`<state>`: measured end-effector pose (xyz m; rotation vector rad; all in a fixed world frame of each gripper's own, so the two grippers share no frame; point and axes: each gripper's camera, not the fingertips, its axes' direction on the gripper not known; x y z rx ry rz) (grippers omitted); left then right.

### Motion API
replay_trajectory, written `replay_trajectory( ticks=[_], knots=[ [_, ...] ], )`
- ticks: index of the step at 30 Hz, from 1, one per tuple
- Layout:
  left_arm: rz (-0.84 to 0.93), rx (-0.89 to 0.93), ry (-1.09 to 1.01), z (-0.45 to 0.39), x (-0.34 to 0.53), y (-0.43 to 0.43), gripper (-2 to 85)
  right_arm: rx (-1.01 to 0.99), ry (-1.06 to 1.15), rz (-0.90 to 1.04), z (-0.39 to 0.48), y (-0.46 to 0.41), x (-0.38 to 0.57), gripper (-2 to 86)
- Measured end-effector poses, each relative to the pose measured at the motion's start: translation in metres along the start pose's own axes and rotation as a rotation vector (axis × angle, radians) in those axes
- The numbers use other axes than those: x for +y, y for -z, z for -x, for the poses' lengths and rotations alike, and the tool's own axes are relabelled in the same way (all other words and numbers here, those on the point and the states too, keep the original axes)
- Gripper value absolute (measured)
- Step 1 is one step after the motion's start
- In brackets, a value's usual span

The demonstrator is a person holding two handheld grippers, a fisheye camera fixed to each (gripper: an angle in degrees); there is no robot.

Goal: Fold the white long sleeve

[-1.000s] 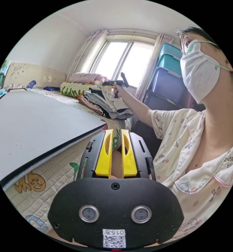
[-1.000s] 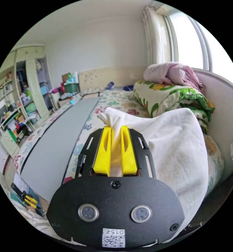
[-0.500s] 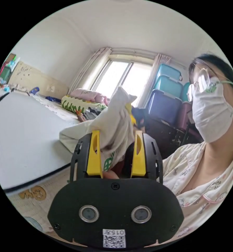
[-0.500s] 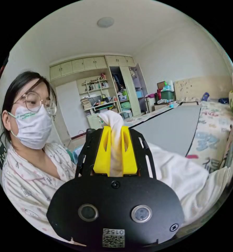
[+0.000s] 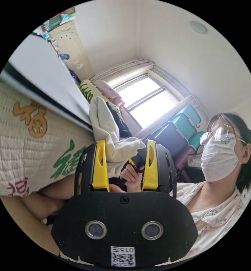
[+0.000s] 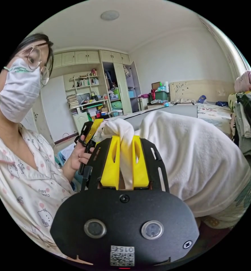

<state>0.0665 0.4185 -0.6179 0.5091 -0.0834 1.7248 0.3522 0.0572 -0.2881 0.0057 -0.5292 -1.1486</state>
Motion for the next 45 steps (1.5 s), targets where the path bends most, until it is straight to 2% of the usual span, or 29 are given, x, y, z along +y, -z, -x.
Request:
replay_trajectory(
  ticks=[6,8,10,14,18,22,26,34,42,45],
  knots=[
    [0.017,0.072,0.204,0.06,0.076,0.016,16.2,-0.073,-0.061,-0.009,-0.017,0.013,0.009,7.8],
    [0.011,0.203,0.336,0.09,0.102,0.017,16.1,-0.1,-0.091,-0.019,-0.025,0.016,0.012,7.9],
    [0.012,0.287,0.394,0.104,0.121,0.015,16.1,-0.108,-0.103,-0.03,-0.029,0.021,0.014,8.0],
    [0.029,0.315,0.428,0.112,0.15,0.009,15.6,-0.146,-0.132,-0.05,-0.037,0.028,0.024,8.2],
    [0.012,0.29,0.382,0.104,0.153,0.012,13.8,-0.161,-0.135,-0.049,-0.038,0.029,0.03,8.5],
    [-0.058,0.067,0.267,0.08,0.154,0.034,9.1,-0.124,-0.084,-0.029,-0.025,0.03,0.035,9.0],
    [-0.077,-0.032,0.139,0.048,0.147,0.043,5.1,-0.101,-0.08,-0.045,-0.013,0.036,0.049,9.3],
    [-0.088,-0.054,0.098,0.029,0.138,0.046,2.1,-0.074,-0.119,-0.149,0.005,0.062,0.08,7.3],
    [-0.064,-0.091,0.028,-0.012,0.11,0.055,1.3,-0.006,-0.068,-0.12,0.04,0.037,0.082,5.7],
    [-0.05,-0.099,-0.012,-0.031,0.093,0.063,0.9,0.055,-0.079,-0.148,0.049,0.034,0.078,2.4]
  ],
)
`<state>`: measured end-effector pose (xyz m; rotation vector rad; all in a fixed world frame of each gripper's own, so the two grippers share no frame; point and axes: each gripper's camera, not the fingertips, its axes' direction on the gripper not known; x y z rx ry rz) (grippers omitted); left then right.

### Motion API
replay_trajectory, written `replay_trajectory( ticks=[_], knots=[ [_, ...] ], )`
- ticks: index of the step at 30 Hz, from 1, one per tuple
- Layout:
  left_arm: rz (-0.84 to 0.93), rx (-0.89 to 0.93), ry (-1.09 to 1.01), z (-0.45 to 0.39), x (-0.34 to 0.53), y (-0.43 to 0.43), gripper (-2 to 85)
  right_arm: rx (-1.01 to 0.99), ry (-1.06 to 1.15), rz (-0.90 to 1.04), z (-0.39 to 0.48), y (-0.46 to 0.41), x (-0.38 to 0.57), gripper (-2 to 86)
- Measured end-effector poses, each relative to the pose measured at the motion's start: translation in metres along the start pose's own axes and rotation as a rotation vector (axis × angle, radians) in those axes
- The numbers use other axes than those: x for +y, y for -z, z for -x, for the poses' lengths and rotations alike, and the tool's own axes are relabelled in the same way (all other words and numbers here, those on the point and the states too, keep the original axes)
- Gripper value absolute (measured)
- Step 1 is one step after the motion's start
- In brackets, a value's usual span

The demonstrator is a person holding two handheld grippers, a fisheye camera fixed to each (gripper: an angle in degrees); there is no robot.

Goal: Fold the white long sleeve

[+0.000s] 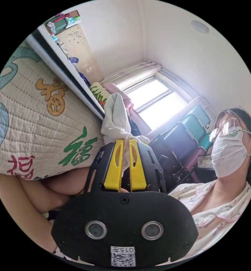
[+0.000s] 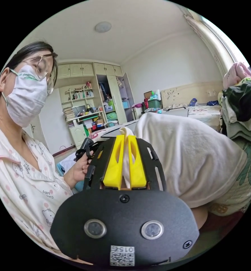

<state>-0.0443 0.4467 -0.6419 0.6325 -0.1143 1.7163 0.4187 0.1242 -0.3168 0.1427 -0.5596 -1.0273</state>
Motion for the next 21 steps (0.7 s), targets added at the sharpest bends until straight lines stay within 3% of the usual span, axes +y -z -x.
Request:
replay_trajectory(
  ticks=[3,12,17,21],
  knots=[
    [-0.067,-0.046,-0.057,-0.031,-0.031,0.033,0.4,0.101,-0.014,-0.148,0.004,0.031,-0.021,0.5],
    [-0.274,-0.35,-0.588,-0.239,-0.166,0.205,0.2,0.418,0.084,-0.502,0.041,0.152,-0.121,-0.4],
    [-0.485,-0.503,-0.832,-0.374,-0.187,0.334,0.5,0.215,0.156,-0.495,0.069,0.149,-0.147,-0.5],
    [-0.574,-0.55,-0.948,-0.439,-0.189,0.388,0.7,0.132,0.224,-0.514,0.096,0.135,-0.166,-0.6]
  ],
)
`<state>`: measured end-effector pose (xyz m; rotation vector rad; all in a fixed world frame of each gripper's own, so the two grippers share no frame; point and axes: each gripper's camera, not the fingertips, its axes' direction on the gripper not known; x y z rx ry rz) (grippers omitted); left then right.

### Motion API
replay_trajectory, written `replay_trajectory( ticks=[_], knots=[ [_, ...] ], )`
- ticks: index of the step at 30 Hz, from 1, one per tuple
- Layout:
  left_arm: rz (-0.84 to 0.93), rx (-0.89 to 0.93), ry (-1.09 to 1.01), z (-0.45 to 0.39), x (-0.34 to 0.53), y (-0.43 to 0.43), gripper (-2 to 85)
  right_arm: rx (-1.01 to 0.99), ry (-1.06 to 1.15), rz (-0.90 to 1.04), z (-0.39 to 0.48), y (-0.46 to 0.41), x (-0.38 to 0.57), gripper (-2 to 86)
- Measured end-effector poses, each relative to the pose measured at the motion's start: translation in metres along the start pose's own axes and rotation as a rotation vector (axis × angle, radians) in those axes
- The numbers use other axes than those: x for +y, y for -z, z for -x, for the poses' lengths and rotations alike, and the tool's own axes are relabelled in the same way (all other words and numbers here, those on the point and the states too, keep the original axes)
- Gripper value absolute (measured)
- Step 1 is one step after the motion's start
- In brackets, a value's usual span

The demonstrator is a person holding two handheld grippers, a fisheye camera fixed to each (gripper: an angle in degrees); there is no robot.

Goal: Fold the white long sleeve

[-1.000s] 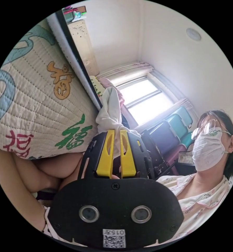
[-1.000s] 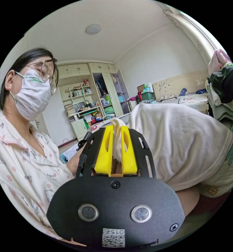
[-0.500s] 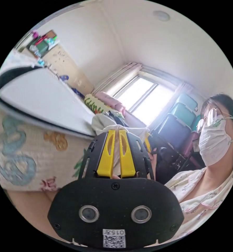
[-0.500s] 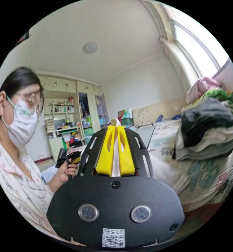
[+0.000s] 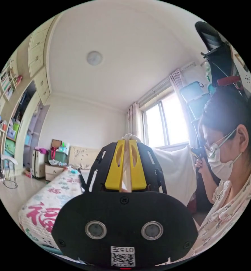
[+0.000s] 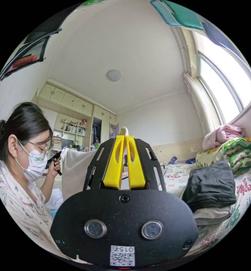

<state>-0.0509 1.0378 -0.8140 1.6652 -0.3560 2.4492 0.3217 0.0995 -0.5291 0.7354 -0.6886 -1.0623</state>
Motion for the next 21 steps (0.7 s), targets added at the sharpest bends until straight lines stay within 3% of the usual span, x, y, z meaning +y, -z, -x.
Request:
replay_trajectory(
  ticks=[4,9,21],
  knots=[
    [-0.058,-0.024,0.005,0.039,-0.034,0.014,0.7,-0.033,0.03,-0.022,0.012,-0.042,-0.019,-0.6],
    [0.019,-0.064,0.022,0.096,-0.012,-0.036,0.7,0.015,-0.006,0.083,-0.011,-0.137,-0.027,-0.6],
    [0.672,-0.217,0.218,0.316,0.268,-0.357,0.8,0.276,-0.218,0.78,-0.181,-0.472,0.076,-0.6]
  ],
)
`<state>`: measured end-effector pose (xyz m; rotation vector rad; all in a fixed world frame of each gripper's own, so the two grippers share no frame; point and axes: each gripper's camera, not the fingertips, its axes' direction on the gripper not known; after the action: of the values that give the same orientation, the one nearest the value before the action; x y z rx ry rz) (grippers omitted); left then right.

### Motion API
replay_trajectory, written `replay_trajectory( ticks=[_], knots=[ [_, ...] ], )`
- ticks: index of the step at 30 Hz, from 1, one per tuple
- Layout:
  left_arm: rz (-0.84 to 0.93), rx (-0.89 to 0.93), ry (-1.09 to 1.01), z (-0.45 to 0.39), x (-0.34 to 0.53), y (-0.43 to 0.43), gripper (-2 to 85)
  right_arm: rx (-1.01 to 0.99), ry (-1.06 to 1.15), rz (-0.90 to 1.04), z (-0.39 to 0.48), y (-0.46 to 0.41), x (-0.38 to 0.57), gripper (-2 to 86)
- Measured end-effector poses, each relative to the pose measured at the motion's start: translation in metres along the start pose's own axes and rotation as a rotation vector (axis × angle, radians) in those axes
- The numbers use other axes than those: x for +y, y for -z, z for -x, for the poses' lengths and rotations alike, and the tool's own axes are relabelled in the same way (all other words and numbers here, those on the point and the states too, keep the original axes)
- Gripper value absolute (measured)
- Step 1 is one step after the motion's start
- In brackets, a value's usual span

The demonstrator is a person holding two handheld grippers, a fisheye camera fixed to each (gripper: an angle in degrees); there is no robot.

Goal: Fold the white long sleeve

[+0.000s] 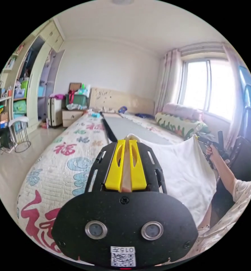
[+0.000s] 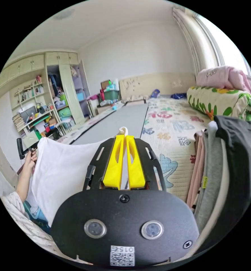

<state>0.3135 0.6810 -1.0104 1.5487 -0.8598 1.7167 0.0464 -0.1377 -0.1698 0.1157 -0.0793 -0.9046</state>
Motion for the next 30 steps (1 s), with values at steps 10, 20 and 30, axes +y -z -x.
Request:
replay_trajectory(
  ticks=[10,20,30],
  knots=[
    [0.159,-0.091,0.001,0.033,0.018,-0.163,1.8,0.107,-0.03,0.131,-0.019,-0.106,-0.098,1.0],
    [0.077,-0.051,-0.023,0.019,0.087,-0.067,10.6,0.04,0.134,0.099,-0.019,0.002,-0.094,7.8],
    [0.008,-0.03,0.19,-0.006,0.357,0.124,12.4,-0.181,-0.064,-0.004,-0.066,0.175,0.096,12.6]
  ],
)
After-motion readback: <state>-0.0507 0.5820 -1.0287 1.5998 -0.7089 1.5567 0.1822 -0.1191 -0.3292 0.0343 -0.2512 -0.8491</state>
